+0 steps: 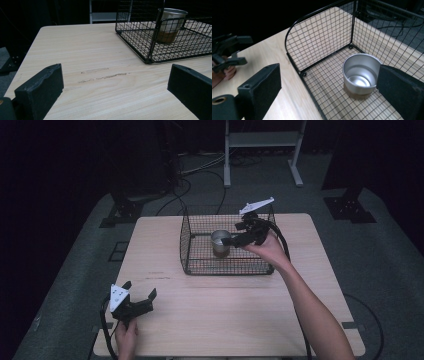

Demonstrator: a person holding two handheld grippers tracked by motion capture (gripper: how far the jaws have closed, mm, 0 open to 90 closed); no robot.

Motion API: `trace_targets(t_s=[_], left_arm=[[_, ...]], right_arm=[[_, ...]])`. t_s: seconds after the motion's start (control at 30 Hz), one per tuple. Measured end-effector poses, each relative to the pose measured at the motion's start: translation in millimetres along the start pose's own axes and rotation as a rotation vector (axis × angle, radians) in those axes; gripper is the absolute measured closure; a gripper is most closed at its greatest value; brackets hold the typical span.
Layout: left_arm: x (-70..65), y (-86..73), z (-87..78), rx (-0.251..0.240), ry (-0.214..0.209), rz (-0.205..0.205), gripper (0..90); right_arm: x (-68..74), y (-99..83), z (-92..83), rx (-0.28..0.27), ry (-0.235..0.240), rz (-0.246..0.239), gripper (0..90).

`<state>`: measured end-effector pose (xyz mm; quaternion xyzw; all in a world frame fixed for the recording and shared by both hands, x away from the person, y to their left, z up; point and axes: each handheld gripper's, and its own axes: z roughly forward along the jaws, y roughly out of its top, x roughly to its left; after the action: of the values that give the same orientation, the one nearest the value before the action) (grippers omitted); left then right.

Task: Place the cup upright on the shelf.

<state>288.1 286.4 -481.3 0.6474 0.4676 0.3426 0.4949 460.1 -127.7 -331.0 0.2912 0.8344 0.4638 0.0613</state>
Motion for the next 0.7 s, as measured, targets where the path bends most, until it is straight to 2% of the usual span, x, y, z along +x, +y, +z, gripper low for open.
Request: trace_targets(t_s=[0.4,0.7], left_arm=[[-0.8,0.1,0.6,0.002,0.002,0.004,0.0],[-1.0,0.1,0.6,0.002,0.003,0.005,0.0]], right_arm=[[7.2,-15.4,-19.4,-0.001,-0.004,-0.018,5.4],[7.8,-31.3,-28.9,0.006,0.006,-0.007,5.6]])
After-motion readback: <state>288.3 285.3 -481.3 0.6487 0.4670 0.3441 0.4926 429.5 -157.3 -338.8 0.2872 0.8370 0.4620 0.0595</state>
